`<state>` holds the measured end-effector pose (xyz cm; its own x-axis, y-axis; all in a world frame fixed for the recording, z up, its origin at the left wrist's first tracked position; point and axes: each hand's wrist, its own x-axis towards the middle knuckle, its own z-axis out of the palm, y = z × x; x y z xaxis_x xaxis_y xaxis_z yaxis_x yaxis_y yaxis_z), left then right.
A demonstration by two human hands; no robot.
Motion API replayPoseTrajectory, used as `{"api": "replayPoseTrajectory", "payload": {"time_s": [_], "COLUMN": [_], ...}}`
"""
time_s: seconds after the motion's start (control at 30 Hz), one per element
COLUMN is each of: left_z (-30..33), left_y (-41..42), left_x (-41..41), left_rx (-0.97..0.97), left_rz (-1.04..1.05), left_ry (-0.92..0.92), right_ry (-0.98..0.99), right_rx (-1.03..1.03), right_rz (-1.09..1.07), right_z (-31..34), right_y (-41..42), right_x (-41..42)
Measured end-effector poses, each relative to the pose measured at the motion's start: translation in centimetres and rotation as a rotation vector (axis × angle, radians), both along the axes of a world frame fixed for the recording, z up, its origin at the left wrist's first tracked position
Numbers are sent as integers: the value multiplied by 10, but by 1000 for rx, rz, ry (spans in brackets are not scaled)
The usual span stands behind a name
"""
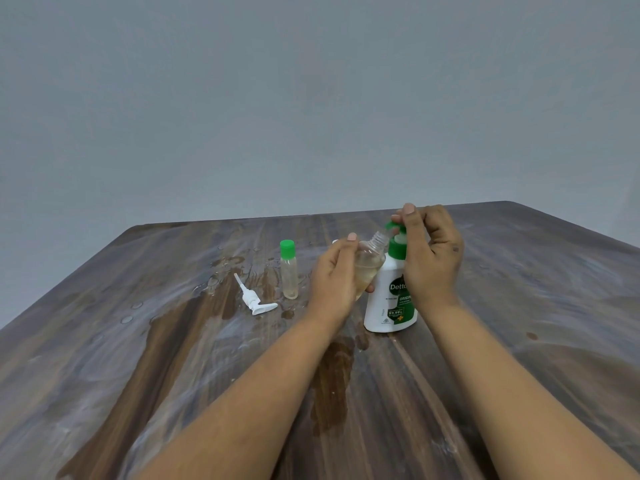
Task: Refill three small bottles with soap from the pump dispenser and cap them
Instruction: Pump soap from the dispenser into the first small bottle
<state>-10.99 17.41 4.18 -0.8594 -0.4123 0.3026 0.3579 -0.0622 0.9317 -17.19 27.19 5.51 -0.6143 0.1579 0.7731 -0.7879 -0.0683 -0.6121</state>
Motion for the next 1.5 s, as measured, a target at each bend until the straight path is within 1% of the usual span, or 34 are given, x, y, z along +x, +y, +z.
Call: {"api": "replayPoseTrajectory", "payload": {"time_s": [0.27, 0.37, 0.47, 0.73, 0.93, 1.27, 1.4, 1.5], "left_z": [2, 3, 4, 3, 2, 3, 4, 3], "left_y": [0, 1, 1, 1, 1, 2, 3, 2], "left_x": [3, 4, 3, 3, 3, 3, 4, 5], "left_rx": [-12, -17, -5, 6, 0, 4, 14, 19], "left_rz": [5, 7, 7, 1, 4, 5, 5, 9], "left_ry": [-11, -8, -14, -24, -20, -20, -23, -26], "right_ry": [5, 22, -11, -1, 6, -5, 36, 27], "right_rx": [86, 39, -3, 88, 16, 94, 52, 31], "right_rz": [-27, -20, 1, -23, -1, -13, -13, -7], "right_z": [0, 0, 2, 0, 0, 1, -2, -3], "right_y": [1, 0, -1, 1, 1, 3, 2, 2], "right_x": [-3, 1, 3, -1, 0, -4, -2, -1]}}
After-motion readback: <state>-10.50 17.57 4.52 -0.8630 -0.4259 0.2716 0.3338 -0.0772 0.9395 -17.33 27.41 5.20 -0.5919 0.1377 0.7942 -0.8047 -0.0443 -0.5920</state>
